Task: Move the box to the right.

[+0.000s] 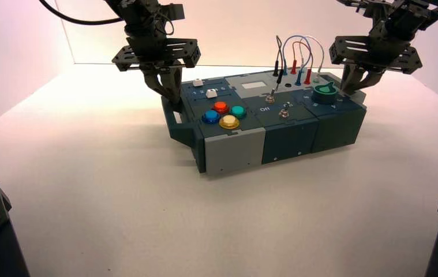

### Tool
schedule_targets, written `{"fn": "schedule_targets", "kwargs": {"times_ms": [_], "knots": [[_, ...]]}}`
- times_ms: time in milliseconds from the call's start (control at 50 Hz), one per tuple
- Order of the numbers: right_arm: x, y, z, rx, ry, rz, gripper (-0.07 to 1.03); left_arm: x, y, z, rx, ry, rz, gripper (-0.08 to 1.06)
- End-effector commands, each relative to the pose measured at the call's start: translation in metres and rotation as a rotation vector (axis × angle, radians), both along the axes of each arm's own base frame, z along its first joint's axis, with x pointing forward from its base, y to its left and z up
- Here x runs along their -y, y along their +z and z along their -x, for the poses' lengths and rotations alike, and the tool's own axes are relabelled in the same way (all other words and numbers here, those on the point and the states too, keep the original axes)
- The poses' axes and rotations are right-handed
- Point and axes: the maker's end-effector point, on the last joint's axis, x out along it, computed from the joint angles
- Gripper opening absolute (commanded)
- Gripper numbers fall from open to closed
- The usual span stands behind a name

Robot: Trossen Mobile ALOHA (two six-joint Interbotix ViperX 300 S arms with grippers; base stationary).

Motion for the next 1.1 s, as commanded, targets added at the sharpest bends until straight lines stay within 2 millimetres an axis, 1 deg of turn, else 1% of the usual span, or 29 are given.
{"fn": "schedule_targets", "kwargs": {"times_ms": [20,100,300,520,760,900,1100], "knots": [[0.023,0.000,0.005,-0.001,-0.073,-0.001,-0.02,0.006,0.009,-0.008,0.033,-0.010,0.014,-0.03],[0.029,0.002,0.007,0.003,-0.094,0.001,-0.02,0.006,0.010,-0.008,0.035,-0.013,0.014,-0.03],[0.035,0.004,0.008,0.013,-0.110,0.004,-0.02,0.006,0.010,-0.007,0.035,-0.018,0.012,-0.03],[0.052,0.004,0.014,0.011,-0.165,0.004,-0.02,0.005,0.010,-0.006,0.034,-0.019,0.011,-0.03],[0.073,0.011,0.022,0.034,-0.231,0.011,-0.02,0.005,0.011,-0.006,0.037,-0.019,0.013,-0.03],[0.077,0.014,0.024,0.046,-0.247,0.015,-0.02,0.005,0.011,-0.006,0.037,-0.019,0.013,-0.03],[0.078,0.014,0.025,0.046,-0.249,0.016,-0.02,0.005,0.011,-0.006,0.035,-0.019,0.012,-0.03]]}}
